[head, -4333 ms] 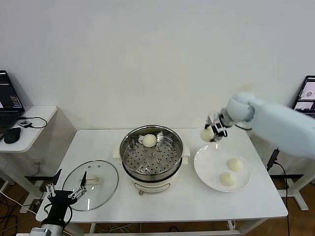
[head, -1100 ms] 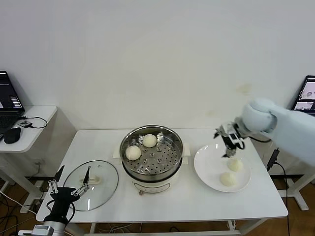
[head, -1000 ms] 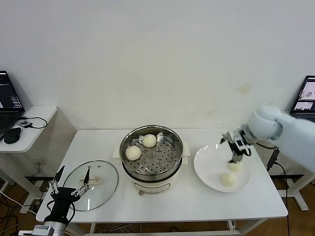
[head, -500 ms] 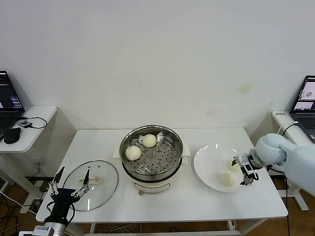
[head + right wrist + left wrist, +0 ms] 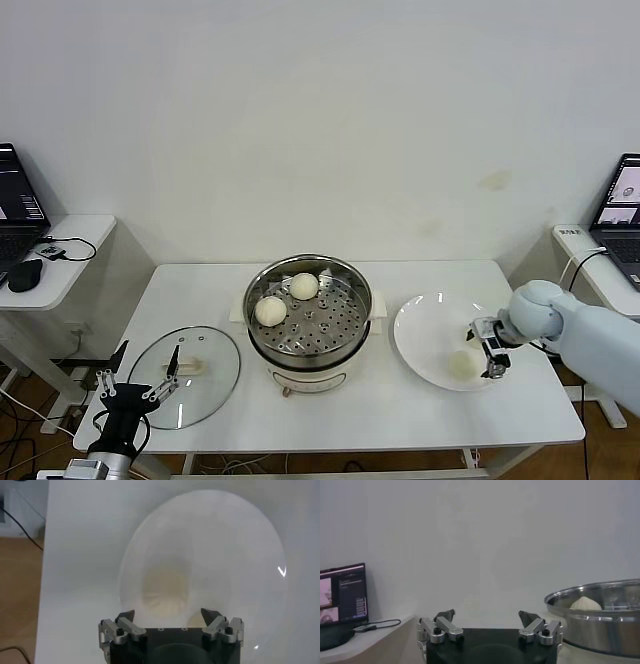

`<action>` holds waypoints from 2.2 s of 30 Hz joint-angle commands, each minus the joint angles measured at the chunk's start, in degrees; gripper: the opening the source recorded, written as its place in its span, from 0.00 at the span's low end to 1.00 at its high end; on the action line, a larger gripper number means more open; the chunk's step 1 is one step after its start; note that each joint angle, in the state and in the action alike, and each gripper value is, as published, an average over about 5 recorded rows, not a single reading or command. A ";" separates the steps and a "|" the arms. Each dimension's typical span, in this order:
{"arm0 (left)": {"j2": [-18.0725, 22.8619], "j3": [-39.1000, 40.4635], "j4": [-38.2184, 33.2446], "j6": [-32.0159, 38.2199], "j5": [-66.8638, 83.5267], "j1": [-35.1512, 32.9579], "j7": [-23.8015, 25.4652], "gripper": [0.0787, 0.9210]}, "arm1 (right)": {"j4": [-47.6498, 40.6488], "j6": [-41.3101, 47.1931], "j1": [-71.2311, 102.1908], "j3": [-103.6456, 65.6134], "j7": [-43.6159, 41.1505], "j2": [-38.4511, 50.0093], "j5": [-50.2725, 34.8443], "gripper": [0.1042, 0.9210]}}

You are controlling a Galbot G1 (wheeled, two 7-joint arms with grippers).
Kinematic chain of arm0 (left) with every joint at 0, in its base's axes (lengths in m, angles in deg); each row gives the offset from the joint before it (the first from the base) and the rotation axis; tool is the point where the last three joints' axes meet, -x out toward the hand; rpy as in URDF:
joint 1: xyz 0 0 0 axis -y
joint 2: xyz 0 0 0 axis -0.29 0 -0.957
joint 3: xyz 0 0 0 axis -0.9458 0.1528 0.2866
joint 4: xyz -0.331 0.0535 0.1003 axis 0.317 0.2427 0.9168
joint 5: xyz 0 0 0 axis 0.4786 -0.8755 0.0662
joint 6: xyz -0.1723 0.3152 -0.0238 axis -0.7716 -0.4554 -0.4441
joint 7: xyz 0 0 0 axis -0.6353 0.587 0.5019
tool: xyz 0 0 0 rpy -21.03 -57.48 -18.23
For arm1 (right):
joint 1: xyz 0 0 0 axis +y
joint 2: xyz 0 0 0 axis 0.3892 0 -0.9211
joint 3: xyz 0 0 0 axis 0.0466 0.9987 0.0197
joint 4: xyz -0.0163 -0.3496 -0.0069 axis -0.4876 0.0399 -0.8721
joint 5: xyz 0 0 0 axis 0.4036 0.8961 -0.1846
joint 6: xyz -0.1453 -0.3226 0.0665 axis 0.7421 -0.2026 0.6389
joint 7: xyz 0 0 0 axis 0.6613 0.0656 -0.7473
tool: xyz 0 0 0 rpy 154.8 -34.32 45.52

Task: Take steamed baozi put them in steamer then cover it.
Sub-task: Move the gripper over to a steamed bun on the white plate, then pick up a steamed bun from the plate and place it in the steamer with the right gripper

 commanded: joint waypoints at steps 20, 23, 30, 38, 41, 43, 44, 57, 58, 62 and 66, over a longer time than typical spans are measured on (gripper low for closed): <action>0.45 0.11 -0.09 0.03 -0.01 -0.06 -0.01 0.88 | -3.32 1.44 1.41 -0.25 -0.33 -4.03 0.54 0.68; 0.44 0.08 -0.21 0.03 -0.01 -0.11 -0.02 0.88 | -3.07 1.44 1.17 -0.37 -0.60 -3.67 0.51 0.64; 0.44 0.14 -0.30 0.06 0.01 -0.10 -0.04 0.88 | -1.92 1.36 -1.02 -0.77 -1.83 -1.86 -0.75 0.59; 0.25 0.54 -0.74 -0.05 -0.03 -0.02 -0.05 0.88 | 0.27 1.74 -9.98 -0.12 -3.47 0.09 -4.94 0.58; 0.16 0.65 -0.90 -0.07 -0.01 0.07 -0.06 0.88 | 0.51 1.88 -17.78 2.67 -3.89 -0.30 -7.89 0.58; 0.17 0.76 -1.04 -0.04 0.01 0.07 -0.07 0.88 | 0.57 1.95 -23.26 4.92 -4.13 -1.22 -10.13 0.58; 0.18 0.81 -1.11 -0.02 0.03 0.06 -0.06 0.88 | 0.66 2.00 -25.75 6.03 -4.20 -1.84 -11.25 0.58; 0.18 0.63 -1.68 0.05 0.33 0.11 -0.12 0.88 | 5.31 3.52 -44.61 19.01 0.47 -18.04 -24.21 0.59; 0.27 0.55 -1.72 0.06 0.33 0.07 -0.13 0.88 | 5.66 3.53 -44.48 19.47 1.04 -19.28 -24.85 0.59; 0.43 -0.13 -1.98 0.11 0.38 -0.22 -0.13 0.88 | 6.38 2.32 -42.33 20.75 2.48 -24.55 -25.54 0.59; 0.42 -1.03 -2.22 0.12 0.55 -0.51 -0.13 0.88 | 5.10 -0.45 -40.06 22.24 2.91 -29.30 -24.55 0.59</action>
